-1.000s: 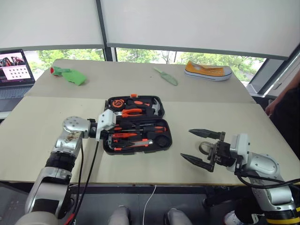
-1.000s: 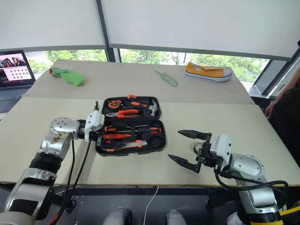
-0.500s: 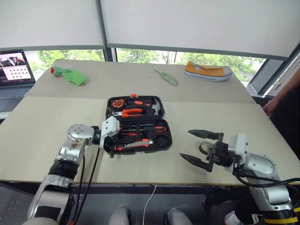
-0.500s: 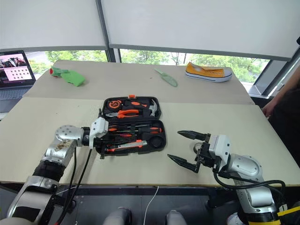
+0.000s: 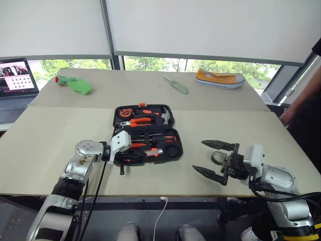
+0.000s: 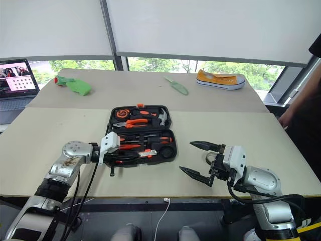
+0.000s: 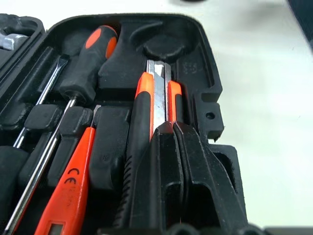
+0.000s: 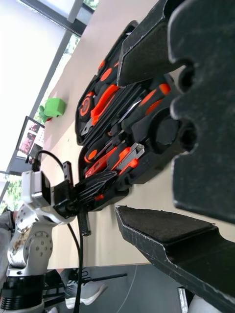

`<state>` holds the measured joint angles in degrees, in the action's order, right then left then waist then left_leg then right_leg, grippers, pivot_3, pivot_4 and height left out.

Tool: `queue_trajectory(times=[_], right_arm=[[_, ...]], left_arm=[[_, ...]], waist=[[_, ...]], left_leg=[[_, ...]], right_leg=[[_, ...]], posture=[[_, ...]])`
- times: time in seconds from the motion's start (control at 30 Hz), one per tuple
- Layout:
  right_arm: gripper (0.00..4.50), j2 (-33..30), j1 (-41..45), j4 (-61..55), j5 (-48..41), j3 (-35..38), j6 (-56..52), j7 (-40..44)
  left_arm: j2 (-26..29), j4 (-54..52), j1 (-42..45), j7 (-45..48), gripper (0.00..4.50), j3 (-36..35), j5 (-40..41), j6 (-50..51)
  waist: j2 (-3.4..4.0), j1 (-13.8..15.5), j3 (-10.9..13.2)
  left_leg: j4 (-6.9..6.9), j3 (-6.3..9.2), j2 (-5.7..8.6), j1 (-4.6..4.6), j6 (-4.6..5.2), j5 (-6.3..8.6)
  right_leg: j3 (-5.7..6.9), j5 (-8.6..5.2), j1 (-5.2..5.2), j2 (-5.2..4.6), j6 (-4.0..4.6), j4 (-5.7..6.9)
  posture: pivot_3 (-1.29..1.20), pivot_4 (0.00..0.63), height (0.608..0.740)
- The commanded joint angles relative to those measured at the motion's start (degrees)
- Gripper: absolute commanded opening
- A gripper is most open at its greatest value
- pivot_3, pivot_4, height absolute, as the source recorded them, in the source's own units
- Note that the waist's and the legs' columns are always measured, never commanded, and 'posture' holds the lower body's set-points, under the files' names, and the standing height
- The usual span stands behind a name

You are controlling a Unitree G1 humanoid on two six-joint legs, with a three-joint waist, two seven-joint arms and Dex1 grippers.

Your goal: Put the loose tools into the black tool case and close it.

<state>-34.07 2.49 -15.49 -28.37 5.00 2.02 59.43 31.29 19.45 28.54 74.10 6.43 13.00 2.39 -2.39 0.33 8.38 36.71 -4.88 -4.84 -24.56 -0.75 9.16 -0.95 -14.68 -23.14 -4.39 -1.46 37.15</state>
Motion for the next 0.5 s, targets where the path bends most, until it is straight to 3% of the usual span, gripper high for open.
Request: queue_trajectory(times=[0.03,0.5], right_arm=[[4.5,-0.41,0.14,-2.03,-1.37,1.32,-0.36,-0.29],[4.5,0.02,-0.3,-2.28,-1.12,1.06,-0.87,-0.62]], left_arm=[[-1.58,-0.6,1.13,-1.62,0.09,-2.47,2.4,-2.14],[0.5,2.53,-0.02,-3.74,0.09,4.52,-6.97,-3.72]], waist=[[0.0,0.21,0.0],[0.0,0.35,0.0]], left_leg=[[0.0,0.01,0.0,-0.08,0.02,0.02],[0.0,0.03,0.02,-0.15,0.06,0.07]], right_leg=[[0.01,0.1,-0.07,0.01,0.02,-0.01],[0.05,0.06,-0.06,0.0,-0.01,-0.06]], posture=[[0.0,0.15,0.74],[0.0,0.15,0.74]])
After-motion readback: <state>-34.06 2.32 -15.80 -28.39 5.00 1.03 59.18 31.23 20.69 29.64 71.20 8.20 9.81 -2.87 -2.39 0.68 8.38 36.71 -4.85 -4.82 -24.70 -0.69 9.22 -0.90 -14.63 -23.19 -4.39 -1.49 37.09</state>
